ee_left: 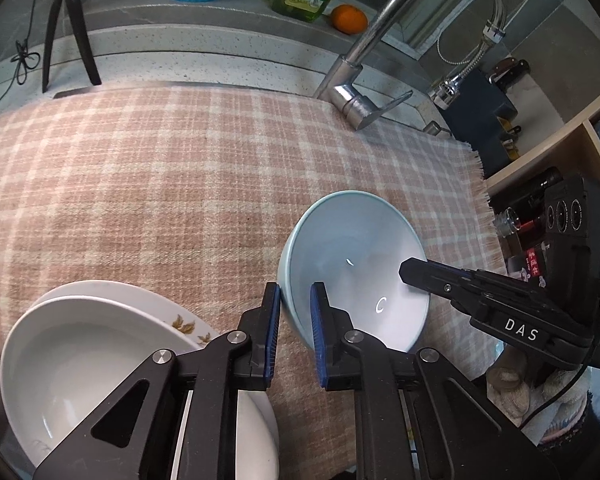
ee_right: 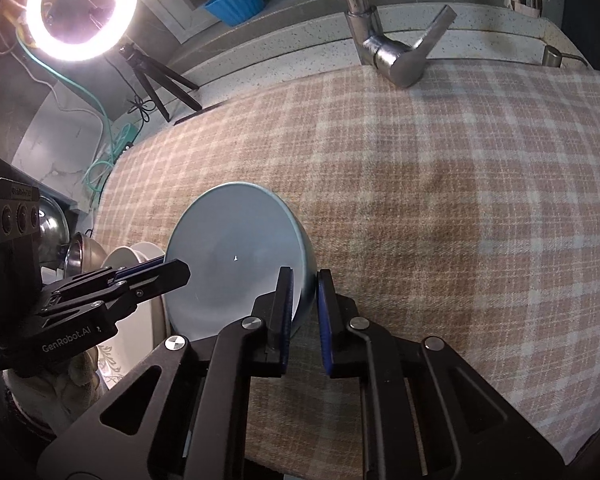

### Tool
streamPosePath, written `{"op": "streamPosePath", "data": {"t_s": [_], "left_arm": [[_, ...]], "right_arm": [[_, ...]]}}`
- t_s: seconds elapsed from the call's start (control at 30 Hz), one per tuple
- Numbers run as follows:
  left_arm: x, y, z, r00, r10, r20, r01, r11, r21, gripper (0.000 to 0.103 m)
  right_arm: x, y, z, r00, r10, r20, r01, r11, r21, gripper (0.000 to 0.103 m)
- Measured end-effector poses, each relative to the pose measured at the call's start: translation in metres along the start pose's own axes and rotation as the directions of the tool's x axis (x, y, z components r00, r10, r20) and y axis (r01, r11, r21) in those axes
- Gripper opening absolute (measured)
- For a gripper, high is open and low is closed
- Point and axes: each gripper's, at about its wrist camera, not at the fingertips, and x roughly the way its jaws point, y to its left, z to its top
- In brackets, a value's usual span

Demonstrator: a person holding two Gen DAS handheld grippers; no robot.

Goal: Organize plates and bowls
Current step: 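Lift the pale bowl and carry it over the nested steel bowls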

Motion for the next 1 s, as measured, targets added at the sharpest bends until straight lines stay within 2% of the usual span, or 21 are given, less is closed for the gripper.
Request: {"op": "streamPosePath", "data": {"t_s": [0.5,1.0], "left_arm": [[-0.068,0.026,-0.01,0.993,0.005,0.115,0.001,0.999,-0.049,0.013],[-0.145,0.097,-0.039,0.973,0.066,0.22,-0.028,0.985,-0.173,0.013]], "right_arm": [[-0.028,0.067,0.008,0.997,0.059,0.051,-0.053,0.993,-0.107,0.012],[-0.014,0.181,0.007,0.99,0.143,0.019,-0.133,0.957,-0.259,0.012]]}}
